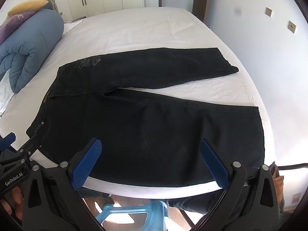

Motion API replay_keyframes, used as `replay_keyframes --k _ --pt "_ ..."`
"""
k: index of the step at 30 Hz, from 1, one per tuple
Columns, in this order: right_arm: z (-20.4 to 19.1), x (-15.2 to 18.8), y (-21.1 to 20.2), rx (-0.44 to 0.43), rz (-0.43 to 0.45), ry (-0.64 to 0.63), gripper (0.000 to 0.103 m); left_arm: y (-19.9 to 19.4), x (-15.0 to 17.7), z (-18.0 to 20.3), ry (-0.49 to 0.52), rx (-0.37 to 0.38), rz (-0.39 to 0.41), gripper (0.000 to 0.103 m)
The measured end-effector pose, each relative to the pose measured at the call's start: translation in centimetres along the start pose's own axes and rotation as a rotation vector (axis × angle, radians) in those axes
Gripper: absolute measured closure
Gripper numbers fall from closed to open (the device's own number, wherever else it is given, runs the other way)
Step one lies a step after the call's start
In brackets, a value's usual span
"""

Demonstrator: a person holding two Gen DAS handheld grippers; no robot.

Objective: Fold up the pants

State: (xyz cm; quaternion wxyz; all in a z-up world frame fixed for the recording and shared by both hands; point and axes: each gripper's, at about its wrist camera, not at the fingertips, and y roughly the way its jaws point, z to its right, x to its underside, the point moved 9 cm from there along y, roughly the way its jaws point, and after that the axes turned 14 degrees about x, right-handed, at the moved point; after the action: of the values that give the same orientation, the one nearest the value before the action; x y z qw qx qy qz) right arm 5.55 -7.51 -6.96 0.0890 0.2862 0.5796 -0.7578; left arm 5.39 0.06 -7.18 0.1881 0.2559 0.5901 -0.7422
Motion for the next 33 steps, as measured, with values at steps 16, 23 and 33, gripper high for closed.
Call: replay_keyframes --k 16,23,33 --pt "0.14 0.10 0.24 0.000 0.003 0.000 0.000 0.22 -0.09 0.38 -0.001 -0.001 -0.003 0.000" --pt "0.34 0.23 0.14 0.000 0.004 0.001 0.000 0.22 -0.01 0.40 0.000 -0.003 -0.003 0.000" --pt "0.41 0.13 0.07 0.002 0.004 0.008 0.000 -0.05 0.10 0.34 0.000 -0.002 -0.004 0.000"
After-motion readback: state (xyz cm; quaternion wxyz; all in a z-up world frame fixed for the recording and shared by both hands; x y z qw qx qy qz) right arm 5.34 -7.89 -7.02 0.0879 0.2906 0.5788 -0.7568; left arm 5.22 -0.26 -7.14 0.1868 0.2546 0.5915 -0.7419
